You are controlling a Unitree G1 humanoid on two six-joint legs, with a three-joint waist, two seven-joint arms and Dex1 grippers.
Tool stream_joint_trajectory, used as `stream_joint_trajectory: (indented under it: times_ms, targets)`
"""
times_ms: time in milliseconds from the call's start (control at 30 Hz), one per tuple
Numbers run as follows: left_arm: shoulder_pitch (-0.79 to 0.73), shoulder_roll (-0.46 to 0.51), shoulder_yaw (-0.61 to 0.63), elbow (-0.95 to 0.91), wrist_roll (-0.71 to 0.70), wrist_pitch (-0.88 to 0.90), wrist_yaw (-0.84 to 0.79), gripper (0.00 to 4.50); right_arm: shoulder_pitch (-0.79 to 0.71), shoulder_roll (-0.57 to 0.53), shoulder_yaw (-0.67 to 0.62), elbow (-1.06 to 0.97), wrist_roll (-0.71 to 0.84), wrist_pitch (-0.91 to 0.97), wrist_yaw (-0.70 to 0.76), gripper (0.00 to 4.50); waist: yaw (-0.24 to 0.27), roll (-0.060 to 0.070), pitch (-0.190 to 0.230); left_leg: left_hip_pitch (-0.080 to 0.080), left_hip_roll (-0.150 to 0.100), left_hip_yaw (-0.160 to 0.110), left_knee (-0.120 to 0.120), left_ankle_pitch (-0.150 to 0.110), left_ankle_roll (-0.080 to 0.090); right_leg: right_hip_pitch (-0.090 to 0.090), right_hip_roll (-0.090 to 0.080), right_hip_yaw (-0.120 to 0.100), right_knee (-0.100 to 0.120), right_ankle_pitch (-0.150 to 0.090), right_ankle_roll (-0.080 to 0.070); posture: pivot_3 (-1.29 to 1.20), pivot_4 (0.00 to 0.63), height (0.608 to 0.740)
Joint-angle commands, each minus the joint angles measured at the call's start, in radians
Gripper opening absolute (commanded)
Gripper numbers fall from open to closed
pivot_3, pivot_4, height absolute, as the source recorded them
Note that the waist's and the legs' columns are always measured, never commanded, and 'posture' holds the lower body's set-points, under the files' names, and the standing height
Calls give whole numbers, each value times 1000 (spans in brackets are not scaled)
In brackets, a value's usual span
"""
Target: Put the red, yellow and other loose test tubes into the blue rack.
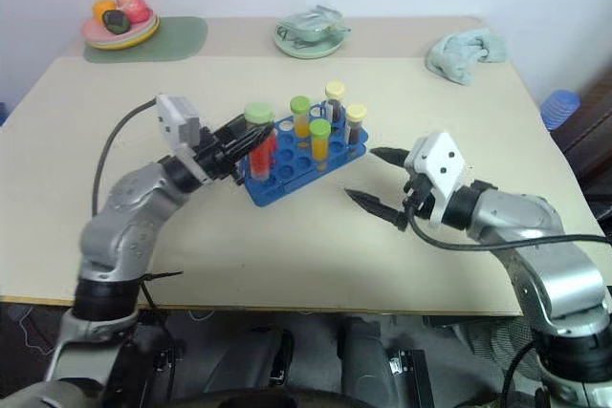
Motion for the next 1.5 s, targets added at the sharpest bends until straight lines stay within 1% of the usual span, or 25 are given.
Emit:
stream_joint_trajectory:
  times_ms: [33,167,267,367,433,533,700,867,1000,1133,1300,1400,1467,1500]
  targets:
    - [-43,-42,-20,96,96,-180,2,777,28,8,-40,-85,22,26,-52,4057,1,0,0,0,0,1,0,0,0,0,0,0,0,0,0,0,150,740]
    - [-73,-106,-29,201,119,-268,-6,777,65,13,-44,-126,21,41,-91,4057,4,0,0,1,0,1,0,0,0,0,0,0,0,0,0,0,150,740]
    - [-75,-125,-31,244,116,-300,-34,777,77,16,-42,-143,22,46,-111,4057,4,0,0,0,0,1,0,0,1,0,1,0,0,0,0,0,150,740]
    - [-75,-125,-39,281,107,-335,-97,777,93,19,-41,-152,14,41,-123,4057,6,0,0,1,0,1,0,0,1,0,1,0,0,0,0,0,150,740]
    - [-71,-129,-40,286,82,-327,-139,777,107,25,-41,-156,12,36,-132,4057,9,0,0,0,0,1,0,0,1,0,1,0,0,0,0,0,150,740]
    - [-69,-132,-51,303,88,-349,-182,777,127,33,-35,-155,-2,18,-140,4057,13,0,0,0,0,1,0,0,1,0,1,0,0,0,0,0,150,740]
    - [-96,-159,-47,363,101,-372,-198,777,143,50,-17,-149,-27,-6,-152,4057,15,0,0,0,0,2,0,0,1,0,1,0,0,0,0,0,150,740]
    - [-122,-174,-54,466,139,-433,-217,777,157,64,-3,-152,-50,-26,-161,4057,15,0,0,1,0,2,0,0,1,0,1,0,0,0,0,0,150,740]
    - [-135,-179,-54,532,157,-471,-237,777,160,73,9,-160,-62,-32,-172,4057,17,-1,0,1,0,2,1,0,1,1,1,0,0,0,1,0,150,740]
    - [-141,-165,-46,558,144,-458,-269,777,151,80,18,-170,-69,-28,-187,4057,17,-1,-1,1,0,2,1,0,1,1,1,0,0,0,1,0,150,740]
    - [-159,-155,-37,598,153,-483,-294,777,138,84,35,-167,-83,-31,-196,4057,16,-1,-1,2,0,2,1,0,1,1,1,0,0,0,1,0,150,740]
    - [-160,-144,-38,608,154,-452,-303,777,130,88,44,-168,-90,-33,-200,4057,16,-1,-1,2,0,2,1,0,1,1,1,0,0,0,1,0,150,740]
    - [-155,-136,-40,595,136,-410,-323,1824,124,91,46,-171,-89,-31,-204,4057,15,-1,-1,2,0,2,1,0,1,2,1,0,0,0,1,0,150,740]
    - [-152,-135,-38,589,133,-406,-325,2254,122,91,45,-171,-89,-30,-204,4057,15,-1,-1,2,0,2,1,0,1,2,1,0,0,0,1,0,150,740]
